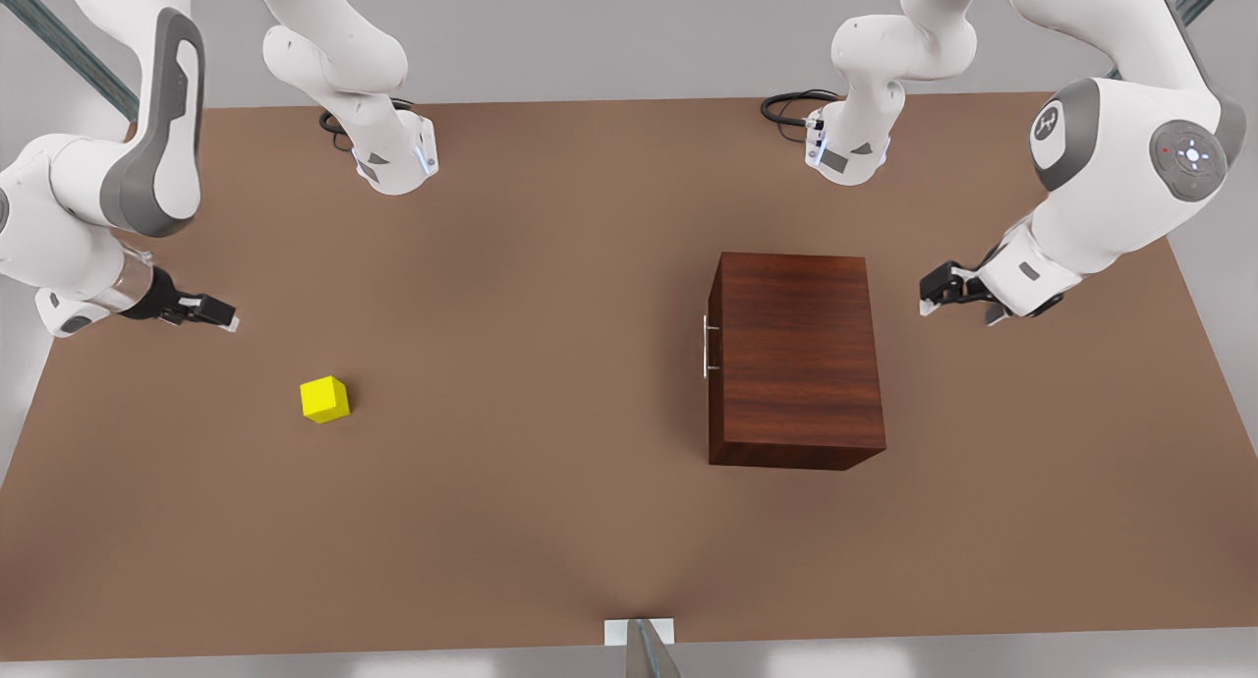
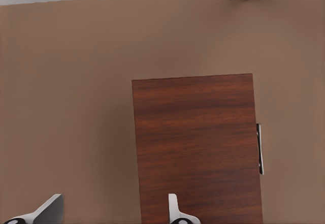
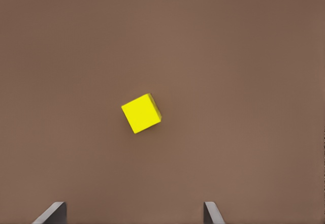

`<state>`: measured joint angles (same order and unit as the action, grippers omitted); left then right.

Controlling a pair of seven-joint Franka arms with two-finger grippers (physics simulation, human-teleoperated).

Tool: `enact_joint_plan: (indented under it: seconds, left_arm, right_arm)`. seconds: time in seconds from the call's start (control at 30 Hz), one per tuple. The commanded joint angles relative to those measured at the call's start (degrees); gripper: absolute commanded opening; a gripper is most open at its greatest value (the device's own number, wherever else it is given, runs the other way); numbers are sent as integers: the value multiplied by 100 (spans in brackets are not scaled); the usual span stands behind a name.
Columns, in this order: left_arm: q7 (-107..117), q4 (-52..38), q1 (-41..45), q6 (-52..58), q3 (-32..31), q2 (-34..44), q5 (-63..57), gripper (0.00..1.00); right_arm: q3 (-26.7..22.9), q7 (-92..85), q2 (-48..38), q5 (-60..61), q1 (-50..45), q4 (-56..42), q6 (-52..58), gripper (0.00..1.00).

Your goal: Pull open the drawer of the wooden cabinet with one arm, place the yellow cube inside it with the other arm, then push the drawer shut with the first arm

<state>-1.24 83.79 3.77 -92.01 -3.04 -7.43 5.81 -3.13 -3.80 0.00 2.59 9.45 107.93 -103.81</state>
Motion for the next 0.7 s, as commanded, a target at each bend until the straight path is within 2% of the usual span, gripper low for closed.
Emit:
enact_joint_plan:
  seconds: [0.0, 0.07, 0.1, 0.17, 0.23, 0.37, 0.5, 0.53, 0.67]
  left_arm:
    - [106, -3, 19, -194, -13, 5, -10, 100]
    - [115, -38, 116, -203, -4, -4, -62, 100]
    - [106, -29, 124, -194, -13, -30, -54, 100]
    - [132, -20, 695, -177, -13, -206, -554, 100]
    - [1063, -47, 1346, -177, -4, -276, -862, 100]
    - [2961, -178, 2321, -186, -4, -671, -880, 100]
    - [5229, -890, 3218, -221, -4, -1568, -1038, 100]
    - [5844, -1004, 3517, -247, -4, -1814, -1398, 100]
    - [6918, -1040, 3939, -335, -4, -2368, -1926, 100]
  right_arm:
    - [41, -139, 27, -136, -998, -9, -122, 100]
    - [41, 124, 193, -109, -998, -114, -87, 100]
    - [41, 941, 308, -118, -998, -211, -42, 100]
    - [41, 2496, 519, -83, -998, -316, -139, 100]
    - [41, 3728, 809, -66, -981, -545, -148, 100]
    - [-3, 4212, 1090, 31, -875, -510, -508, 100]
    - [5, 4176, 1266, 22, -858, -237, -500, 100]
    - [-3, 4212, 1327, 31, -858, -167, -569, 100]
    - [-30, 5679, 1433, 40, -691, 448, -1800, 100]
